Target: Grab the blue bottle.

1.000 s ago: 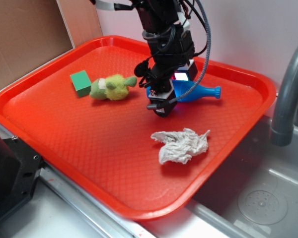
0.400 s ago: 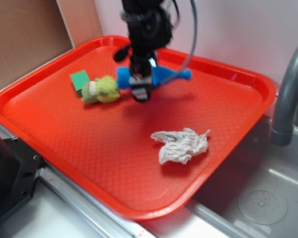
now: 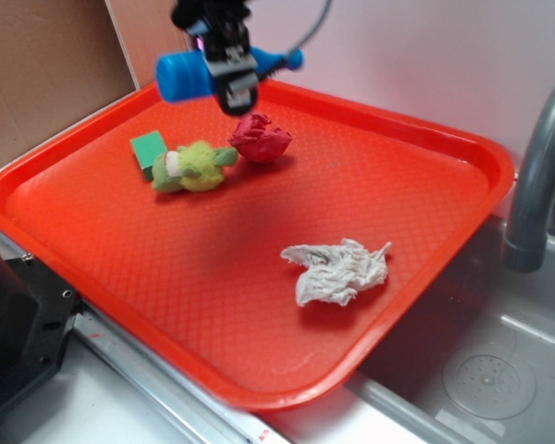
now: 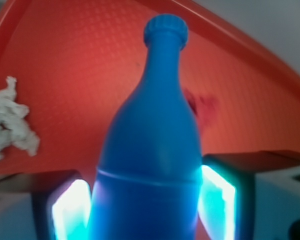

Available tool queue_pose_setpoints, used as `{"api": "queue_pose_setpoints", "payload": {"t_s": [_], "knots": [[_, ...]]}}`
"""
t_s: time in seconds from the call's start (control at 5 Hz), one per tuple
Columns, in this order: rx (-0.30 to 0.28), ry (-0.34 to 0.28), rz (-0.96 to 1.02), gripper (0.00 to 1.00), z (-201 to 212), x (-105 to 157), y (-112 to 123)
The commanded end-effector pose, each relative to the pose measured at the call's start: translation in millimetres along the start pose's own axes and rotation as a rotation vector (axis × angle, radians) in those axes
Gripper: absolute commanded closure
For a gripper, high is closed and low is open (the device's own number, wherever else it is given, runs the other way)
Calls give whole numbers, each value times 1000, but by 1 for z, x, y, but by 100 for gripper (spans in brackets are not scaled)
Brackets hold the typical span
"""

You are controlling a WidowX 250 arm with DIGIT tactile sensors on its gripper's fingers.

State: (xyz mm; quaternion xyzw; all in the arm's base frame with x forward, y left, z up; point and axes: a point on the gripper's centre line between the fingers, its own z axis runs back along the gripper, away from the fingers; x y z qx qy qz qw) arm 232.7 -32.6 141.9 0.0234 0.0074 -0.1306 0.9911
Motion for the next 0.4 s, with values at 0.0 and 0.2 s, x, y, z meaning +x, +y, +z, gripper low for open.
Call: {"api": "queue_pose_setpoints", "payload": {"t_s": [0.0, 0.2], "knots": [[-22, -95, 360, 100, 54, -36, 0], [-55, -63, 335, 100, 47, -34, 6]]}}
